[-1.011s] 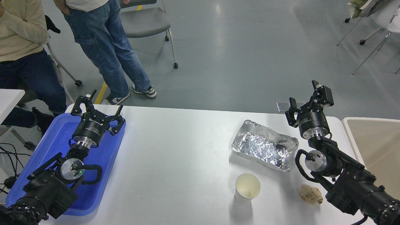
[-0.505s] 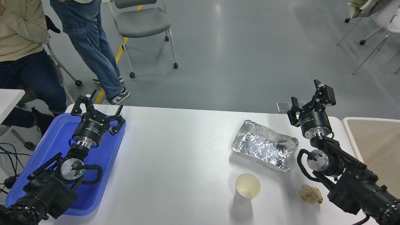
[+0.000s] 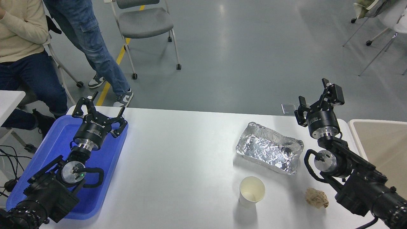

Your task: Pick up paper cup place in dustbin

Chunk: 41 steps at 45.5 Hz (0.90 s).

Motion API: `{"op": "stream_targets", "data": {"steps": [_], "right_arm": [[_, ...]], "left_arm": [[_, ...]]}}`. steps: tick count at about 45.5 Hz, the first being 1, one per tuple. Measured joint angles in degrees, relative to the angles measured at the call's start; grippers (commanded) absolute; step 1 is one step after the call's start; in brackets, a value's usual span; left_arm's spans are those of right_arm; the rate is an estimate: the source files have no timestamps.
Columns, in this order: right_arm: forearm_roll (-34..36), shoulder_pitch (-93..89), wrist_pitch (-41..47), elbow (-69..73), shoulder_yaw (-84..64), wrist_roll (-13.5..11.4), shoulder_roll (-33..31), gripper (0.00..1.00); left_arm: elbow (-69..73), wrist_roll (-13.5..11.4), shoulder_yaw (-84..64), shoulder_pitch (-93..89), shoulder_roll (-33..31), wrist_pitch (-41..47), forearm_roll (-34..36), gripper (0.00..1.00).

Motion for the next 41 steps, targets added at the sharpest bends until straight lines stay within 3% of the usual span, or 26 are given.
{"op": "stream_targets", "data": {"steps": [22, 41], "right_arm": [[0.75, 0.14, 0.05, 1.65, -5.31, -0.05, -4.69, 1.0], [1.04, 6.93, 0.36, 4.62, -27.51, -0.02, -13.97, 1.0]], "left_arm": [[0.0, 0.0, 0.0, -0.03, 0.0, -0.02, -0.02, 1.0], [0.0, 0.0, 0.0, 0.05, 0.0, -0.03, 0.04, 1.0]]}}
